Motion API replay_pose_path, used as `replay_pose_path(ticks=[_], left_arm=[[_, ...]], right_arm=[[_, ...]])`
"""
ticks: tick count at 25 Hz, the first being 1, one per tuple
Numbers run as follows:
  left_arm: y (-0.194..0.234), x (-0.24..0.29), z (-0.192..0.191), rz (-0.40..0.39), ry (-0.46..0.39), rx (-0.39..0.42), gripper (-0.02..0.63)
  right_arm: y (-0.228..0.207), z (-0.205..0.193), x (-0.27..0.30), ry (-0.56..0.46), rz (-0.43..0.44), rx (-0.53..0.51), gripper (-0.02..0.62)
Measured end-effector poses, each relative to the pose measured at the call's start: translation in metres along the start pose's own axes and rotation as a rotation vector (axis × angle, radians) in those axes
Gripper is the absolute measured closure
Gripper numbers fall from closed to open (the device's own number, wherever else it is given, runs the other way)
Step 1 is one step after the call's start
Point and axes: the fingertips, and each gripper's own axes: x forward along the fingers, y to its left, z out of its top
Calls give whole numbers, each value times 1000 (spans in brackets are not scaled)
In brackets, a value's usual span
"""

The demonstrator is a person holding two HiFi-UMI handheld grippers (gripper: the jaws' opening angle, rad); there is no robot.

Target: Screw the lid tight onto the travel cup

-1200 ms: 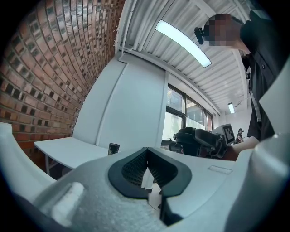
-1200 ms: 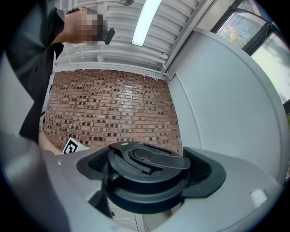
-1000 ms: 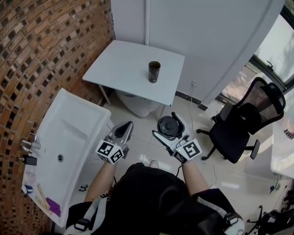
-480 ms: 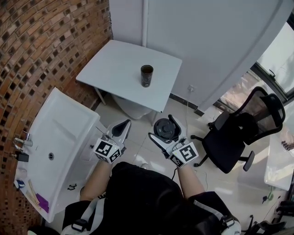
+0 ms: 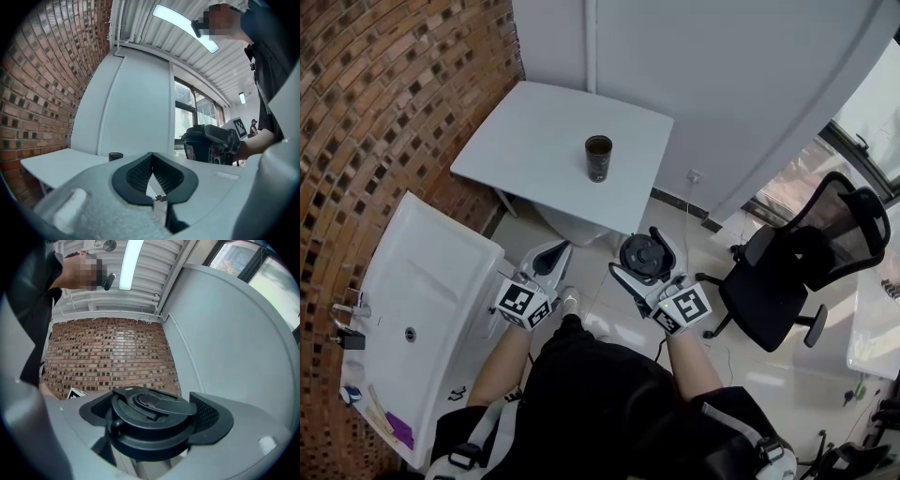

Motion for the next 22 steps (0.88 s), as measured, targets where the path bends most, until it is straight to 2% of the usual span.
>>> replay_pose_path(ticks=[9,17,22], left_arm=[[54,76,13,-97,-26,17,604],[119,103,20,-96,-21,21,604],[144,110,21,-107,-17,11,604]], right_arm=[[-63,18,53,-6,-85,-86,107],[-90,12,116,27,-88,-112,107],[-101,6,142,49,-86,-117,107]])
